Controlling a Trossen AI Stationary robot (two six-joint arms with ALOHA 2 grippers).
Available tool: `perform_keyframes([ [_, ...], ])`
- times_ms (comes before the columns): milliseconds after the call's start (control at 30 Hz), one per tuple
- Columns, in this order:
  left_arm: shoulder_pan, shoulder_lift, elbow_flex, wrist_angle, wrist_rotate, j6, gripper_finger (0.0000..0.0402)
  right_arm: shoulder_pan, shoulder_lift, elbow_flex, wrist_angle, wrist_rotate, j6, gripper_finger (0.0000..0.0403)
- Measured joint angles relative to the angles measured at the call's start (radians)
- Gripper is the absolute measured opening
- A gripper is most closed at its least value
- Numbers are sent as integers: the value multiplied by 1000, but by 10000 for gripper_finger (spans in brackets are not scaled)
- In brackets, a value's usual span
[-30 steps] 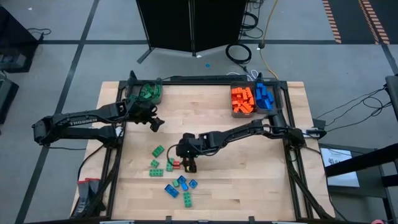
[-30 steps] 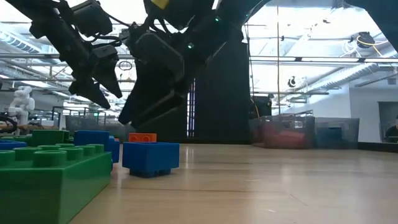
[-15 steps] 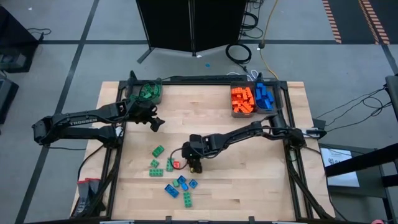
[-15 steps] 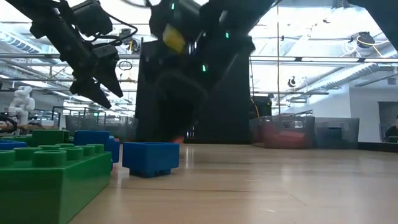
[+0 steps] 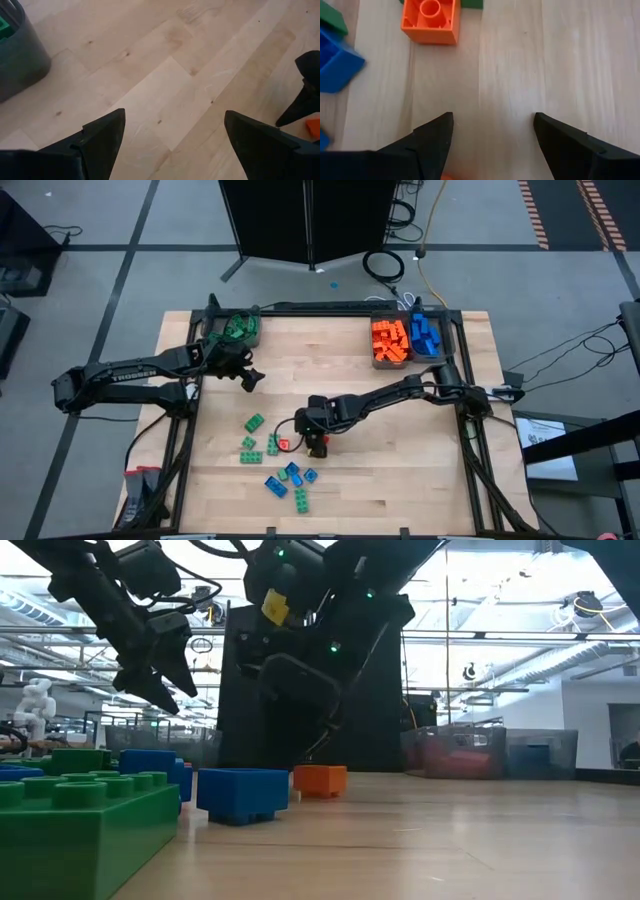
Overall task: Sort blocks
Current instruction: Put the orange game piece into the middle black bin
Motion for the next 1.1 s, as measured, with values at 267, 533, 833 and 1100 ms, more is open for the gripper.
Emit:
perform_keyframes([
  [267,0,0,0,0,0,9,343,33,-11,-1,-44,-1,7,274],
  [533,0,0,0,0,0,9,343,56,-13,0,-83,9,87,274],
  [833,0,0,0,0,0,9,343,76,-25,-3,-120,2,39,274],
  [1100,0,0,0,2,0,26,343,97,-67,-7,-251,7,-50,274],
])
